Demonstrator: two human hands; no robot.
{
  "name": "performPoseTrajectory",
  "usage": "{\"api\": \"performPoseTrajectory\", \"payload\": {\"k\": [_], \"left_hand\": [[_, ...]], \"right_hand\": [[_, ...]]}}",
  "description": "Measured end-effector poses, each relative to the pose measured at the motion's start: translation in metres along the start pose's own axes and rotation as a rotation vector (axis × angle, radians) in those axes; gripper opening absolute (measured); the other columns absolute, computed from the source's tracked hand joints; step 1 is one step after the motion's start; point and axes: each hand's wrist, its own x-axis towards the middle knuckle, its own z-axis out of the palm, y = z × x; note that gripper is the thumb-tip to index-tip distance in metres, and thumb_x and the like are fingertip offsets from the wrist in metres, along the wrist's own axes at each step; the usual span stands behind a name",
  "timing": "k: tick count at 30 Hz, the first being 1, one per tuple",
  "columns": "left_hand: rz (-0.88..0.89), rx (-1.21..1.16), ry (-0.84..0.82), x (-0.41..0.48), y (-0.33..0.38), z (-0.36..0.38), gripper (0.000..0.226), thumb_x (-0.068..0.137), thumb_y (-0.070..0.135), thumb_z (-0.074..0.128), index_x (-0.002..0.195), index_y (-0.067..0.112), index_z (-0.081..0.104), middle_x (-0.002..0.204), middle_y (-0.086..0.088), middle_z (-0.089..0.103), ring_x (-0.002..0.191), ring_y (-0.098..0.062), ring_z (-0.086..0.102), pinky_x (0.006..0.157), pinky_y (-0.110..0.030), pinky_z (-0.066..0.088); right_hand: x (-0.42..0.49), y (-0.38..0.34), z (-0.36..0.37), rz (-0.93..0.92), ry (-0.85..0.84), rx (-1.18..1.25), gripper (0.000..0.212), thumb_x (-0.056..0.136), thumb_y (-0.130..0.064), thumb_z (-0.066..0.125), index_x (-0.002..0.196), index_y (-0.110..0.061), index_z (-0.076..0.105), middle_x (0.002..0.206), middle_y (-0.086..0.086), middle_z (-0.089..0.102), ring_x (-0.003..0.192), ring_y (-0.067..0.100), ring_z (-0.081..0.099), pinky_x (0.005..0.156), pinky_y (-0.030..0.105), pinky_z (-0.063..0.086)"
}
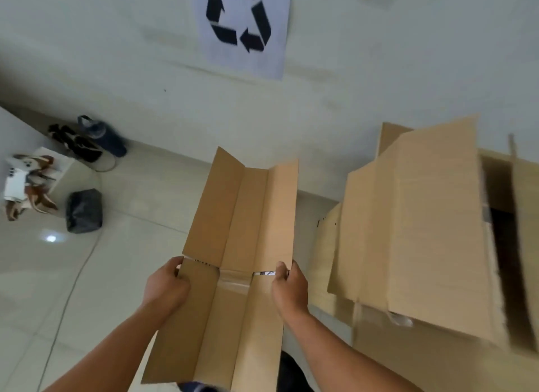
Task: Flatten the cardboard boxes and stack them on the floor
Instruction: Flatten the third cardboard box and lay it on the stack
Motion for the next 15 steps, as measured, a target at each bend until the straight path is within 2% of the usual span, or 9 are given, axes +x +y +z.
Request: {"api": "performPoseTrajectory", "payload": {"k": [4, 8, 12, 15], "left_hand": [[-0.002, 0.052, -0.077, 0.083, -0.019, 0.024, 0.051, 0.084, 0.001, 0.046, 0.127, 0.023, 0.063, 0.081, 0.013, 0.061, 0.072, -0.006, 0.058, 0.056, -0.023, 0.045], [0.012, 0.070, -0.101, 0.184, -0.059, 0.074, 0.049, 0.086, 0.006, 0.048, 0.127, 0.026, 0.065, 0.089, 0.007, 0.069, 0.074, -0.010, 0.063, 0.060, -0.024, 0.052], [0.008, 0.062, -0.120, 0.279, -0.101, 0.133, 0.046, 0.090, 0.011, 0.051, 0.131, 0.027, 0.062, 0.097, 0.004, 0.069, 0.078, -0.013, 0.066, 0.065, -0.029, 0.058], [0.046, 0.062, -0.110, 0.345, -0.125, 0.180, 0.042, 0.093, 0.012, 0.052, 0.132, 0.026, 0.061, 0.093, 0.006, 0.067, 0.075, -0.012, 0.065, 0.060, -0.027, 0.054]], "right_hand": [[0.059, 0.034, 0.048, 0.146, 0.035, -0.037, 0.029, 0.100, -0.029, 0.046, 0.079, -0.008, 0.050, 0.066, 0.001, 0.051, 0.059, 0.016, 0.046, 0.053, 0.029, 0.035], [0.136, 0.085, 0.102, 0.267, 0.065, 0.001, 0.032, 0.097, -0.031, 0.052, 0.086, -0.002, 0.058, 0.068, 0.003, 0.053, 0.060, 0.018, 0.045, 0.059, 0.030, 0.036], [0.223, 0.138, 0.155, 0.281, 0.109, 0.037, 0.026, 0.096, -0.032, 0.056, 0.088, -0.008, 0.064, 0.084, 0.010, 0.068, 0.068, 0.020, 0.054, 0.063, 0.030, 0.041], [0.290, 0.178, 0.193, 0.276, 0.121, 0.072, 0.032, 0.095, -0.033, 0.058, 0.093, -0.002, 0.063, 0.080, 0.012, 0.066, 0.068, 0.021, 0.052, 0.063, 0.030, 0.040]]}}
